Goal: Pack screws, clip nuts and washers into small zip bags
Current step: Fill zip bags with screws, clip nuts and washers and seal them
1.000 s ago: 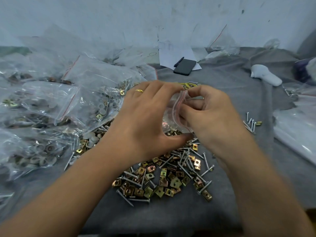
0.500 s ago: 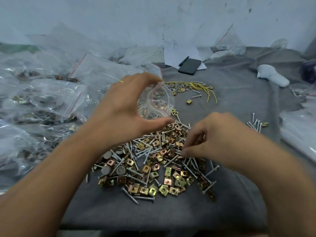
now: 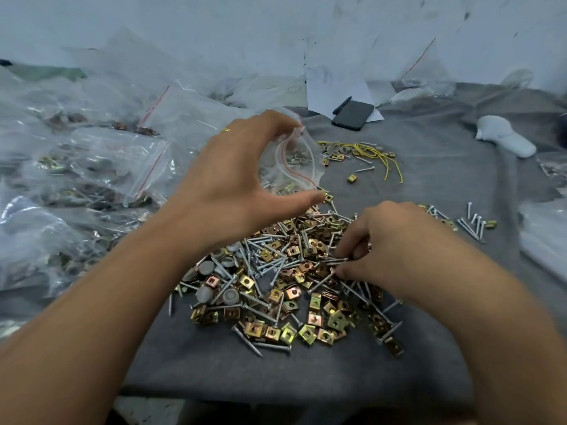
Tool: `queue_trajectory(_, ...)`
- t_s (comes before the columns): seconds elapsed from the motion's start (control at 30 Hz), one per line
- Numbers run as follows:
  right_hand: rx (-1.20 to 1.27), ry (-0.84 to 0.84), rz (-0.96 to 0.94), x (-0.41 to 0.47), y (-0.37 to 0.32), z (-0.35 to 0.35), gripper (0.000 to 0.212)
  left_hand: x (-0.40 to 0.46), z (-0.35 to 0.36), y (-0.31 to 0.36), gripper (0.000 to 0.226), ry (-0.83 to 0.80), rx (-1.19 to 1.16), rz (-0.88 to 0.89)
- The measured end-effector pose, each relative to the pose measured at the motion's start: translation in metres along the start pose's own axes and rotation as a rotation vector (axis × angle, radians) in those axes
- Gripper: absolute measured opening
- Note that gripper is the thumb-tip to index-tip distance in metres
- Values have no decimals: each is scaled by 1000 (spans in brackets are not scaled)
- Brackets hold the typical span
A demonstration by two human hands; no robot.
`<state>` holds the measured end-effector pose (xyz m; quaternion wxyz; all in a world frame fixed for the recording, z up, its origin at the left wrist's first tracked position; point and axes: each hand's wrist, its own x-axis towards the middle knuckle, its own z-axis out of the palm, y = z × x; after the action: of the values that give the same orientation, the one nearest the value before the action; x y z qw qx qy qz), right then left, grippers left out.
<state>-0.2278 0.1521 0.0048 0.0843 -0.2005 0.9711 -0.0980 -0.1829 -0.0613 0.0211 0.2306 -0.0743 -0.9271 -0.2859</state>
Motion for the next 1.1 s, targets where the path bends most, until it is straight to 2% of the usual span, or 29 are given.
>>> queue_trajectory(0.13,5,4,14,2,3,3,18,-1,1,1,79,-9,13,-8)
queue_trajectory(0.3,26,9,-89,4,13,6,23,0,1,1,80,-19,23,0)
queue_trajectory(0.43,83,-2,-156,2,25,3,18,0,2,-3,81,-32,28,14)
queue_trajectory(0.5,269,40,-170,-1,34,-3,12,0,2,-5,83,-52,14,23)
queue_trajectory(0.6,719,64,-239,-8,39,-12,10,-2,4,-7,86,-98,-9,44)
queue_trajectory(0.73,958,83,-309,-11,34,-17,14,-2,11,-2,87,-167,25,85)
queue_trajectory(1.0,893,36,-202,-10,27,-13,13,-3,18,4,89,-242,50,126)
queue_trajectory(1.1,724,52,-150,-11,22,-13,13,-1,19,5,90,-258,73,134)
